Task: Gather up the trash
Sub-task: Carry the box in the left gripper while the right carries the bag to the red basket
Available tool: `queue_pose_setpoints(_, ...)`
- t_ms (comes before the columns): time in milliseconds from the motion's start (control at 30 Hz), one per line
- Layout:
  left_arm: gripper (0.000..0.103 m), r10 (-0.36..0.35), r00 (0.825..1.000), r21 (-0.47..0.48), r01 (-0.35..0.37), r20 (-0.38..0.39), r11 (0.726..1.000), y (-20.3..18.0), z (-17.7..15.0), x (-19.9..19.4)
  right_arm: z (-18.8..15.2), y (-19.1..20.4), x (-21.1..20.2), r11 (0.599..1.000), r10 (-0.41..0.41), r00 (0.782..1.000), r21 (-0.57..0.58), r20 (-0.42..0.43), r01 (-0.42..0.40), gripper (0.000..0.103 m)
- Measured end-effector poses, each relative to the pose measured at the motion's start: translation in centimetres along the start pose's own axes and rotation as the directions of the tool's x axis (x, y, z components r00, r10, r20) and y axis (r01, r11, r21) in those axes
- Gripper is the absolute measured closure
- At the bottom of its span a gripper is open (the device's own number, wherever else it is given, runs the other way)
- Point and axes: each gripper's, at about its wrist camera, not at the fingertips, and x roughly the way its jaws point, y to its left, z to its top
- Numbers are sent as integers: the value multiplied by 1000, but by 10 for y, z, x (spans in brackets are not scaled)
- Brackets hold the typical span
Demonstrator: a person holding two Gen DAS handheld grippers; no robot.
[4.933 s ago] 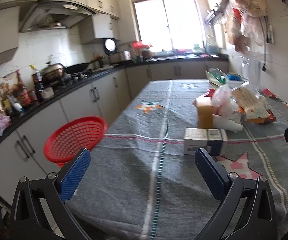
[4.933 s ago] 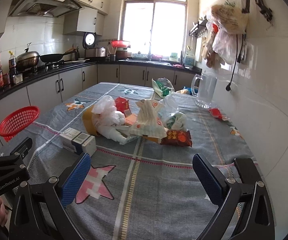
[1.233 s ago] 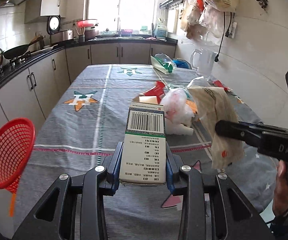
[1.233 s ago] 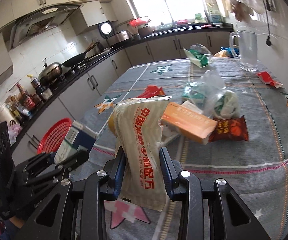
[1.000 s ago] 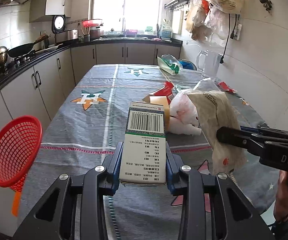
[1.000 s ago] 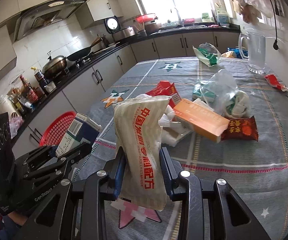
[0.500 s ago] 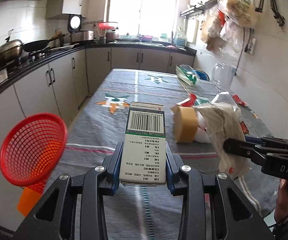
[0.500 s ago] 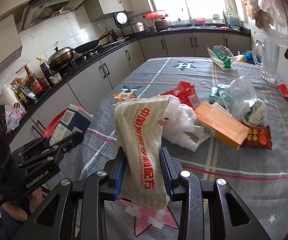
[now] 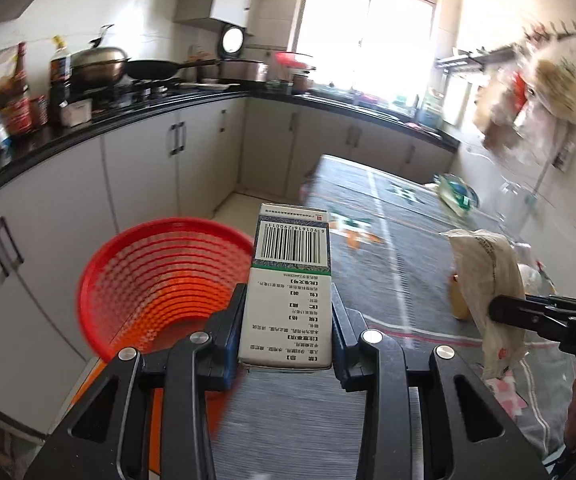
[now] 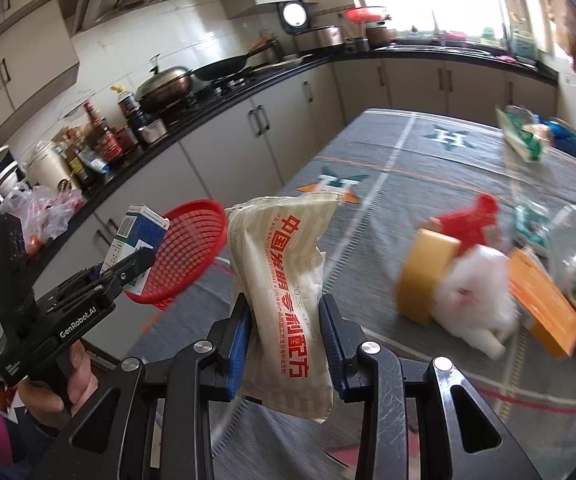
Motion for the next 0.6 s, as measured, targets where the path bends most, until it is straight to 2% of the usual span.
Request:
queue_pose_setpoints(267, 68, 63, 998, -73, -64, -19, 995, 52, 1, 8, 24, 38, 43, 998, 57, 996, -35, -61, -60, 66)
queue_pose_setpoints(600, 68, 94, 993, -119, -101, -66, 988, 87, 0, 35, 55, 81, 103, 989, 132, 982, -52, -132, -140, 65)
